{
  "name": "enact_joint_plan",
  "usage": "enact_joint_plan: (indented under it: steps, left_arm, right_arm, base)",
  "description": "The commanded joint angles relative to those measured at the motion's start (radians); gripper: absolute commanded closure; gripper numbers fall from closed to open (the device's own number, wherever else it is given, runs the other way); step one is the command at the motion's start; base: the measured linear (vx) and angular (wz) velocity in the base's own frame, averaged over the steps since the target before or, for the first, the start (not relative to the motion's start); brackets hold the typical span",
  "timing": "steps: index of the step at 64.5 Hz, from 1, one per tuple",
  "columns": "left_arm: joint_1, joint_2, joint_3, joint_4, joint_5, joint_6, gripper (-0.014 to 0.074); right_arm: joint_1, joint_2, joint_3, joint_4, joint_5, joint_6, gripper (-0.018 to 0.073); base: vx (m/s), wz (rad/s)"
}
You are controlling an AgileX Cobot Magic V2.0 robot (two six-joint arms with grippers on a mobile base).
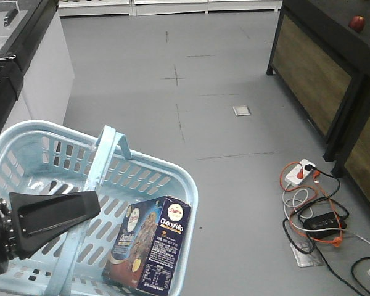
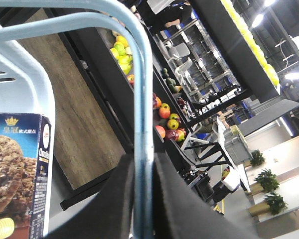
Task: Left arm holds basket, right arm returns cookies
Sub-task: 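Drive the base toward the drink shelves, basket held in left gripper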
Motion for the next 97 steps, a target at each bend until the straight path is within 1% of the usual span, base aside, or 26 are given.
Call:
enact_joint_plan:
  steps: [1, 43, 97]
  left_arm:
    - [-0.007, -0.014, -0.029, -0.113, 0.030, 0.016, 0.0603]
    - [-0.007, -0.014, -0.029, -0.113, 0.030, 0.016, 0.0603]
    - [-0.007, -0.014, -0.029, -0.113, 0.030, 0.016, 0.0603]
  right_arm:
    - [-0.005, -0.011, 0.021, -0.011, -0.077, -0.009, 0.0563]
    - [-0.005, -0.011, 0.021, -0.011, -0.077, -0.009, 0.0563]
    - [-0.005, -0.011, 0.021, -0.011, -0.077, -0.009, 0.0563]
  base:
    - [0.07, -0.11]
    - [0.12, -0.07]
    - [0.22, 0.07]
